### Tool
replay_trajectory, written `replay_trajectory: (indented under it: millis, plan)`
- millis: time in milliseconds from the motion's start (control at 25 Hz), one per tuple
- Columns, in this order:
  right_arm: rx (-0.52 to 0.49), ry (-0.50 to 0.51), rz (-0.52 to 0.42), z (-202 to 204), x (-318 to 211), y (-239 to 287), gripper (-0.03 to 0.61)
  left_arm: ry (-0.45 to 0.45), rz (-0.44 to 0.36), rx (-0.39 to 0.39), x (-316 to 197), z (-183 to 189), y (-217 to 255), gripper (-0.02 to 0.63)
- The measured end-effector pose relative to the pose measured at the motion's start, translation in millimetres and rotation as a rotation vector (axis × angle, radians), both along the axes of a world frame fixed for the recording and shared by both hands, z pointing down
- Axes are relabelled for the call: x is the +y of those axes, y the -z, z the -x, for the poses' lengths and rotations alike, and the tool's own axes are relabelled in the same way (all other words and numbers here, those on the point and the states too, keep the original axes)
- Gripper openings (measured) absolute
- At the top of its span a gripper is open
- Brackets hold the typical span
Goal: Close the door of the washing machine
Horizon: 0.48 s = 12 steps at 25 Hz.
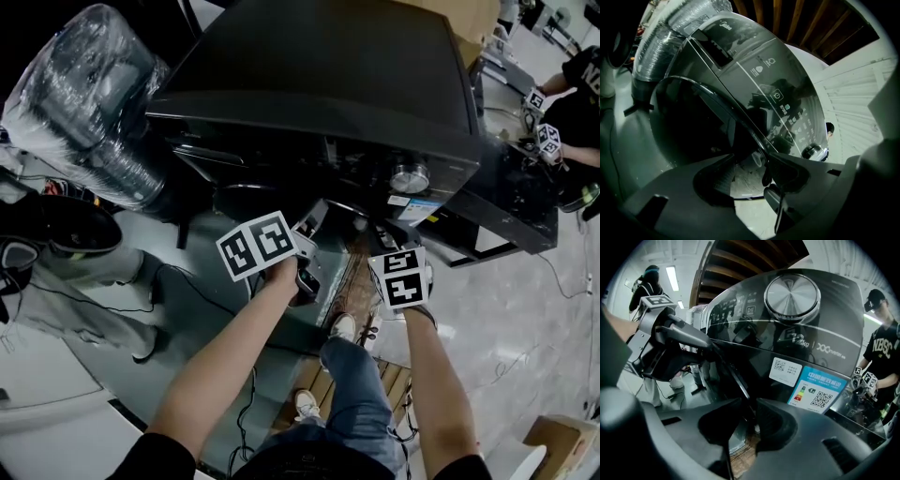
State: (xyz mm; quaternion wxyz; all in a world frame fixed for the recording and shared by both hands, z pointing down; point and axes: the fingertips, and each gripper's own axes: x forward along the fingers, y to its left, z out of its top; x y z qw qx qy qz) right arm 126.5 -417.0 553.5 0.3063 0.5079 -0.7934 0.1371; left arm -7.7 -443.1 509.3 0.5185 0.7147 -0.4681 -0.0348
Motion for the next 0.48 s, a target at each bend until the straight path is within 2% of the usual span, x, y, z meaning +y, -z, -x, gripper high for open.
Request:
replay_trajectory:
  millis: [240,480]
  plan:
    - [-0.025,-0.008,-0.016,7.9,14.5,18.6,0.095,-0.064,-0.03,-0.058,21.0,1.8,8.4,0.225]
    - [-0.064,-0.016,-0.036,17.7,42.1,45.0,0.087,-0.067,-0.058,-0.107,50.0,18.6,25.2,0.22]
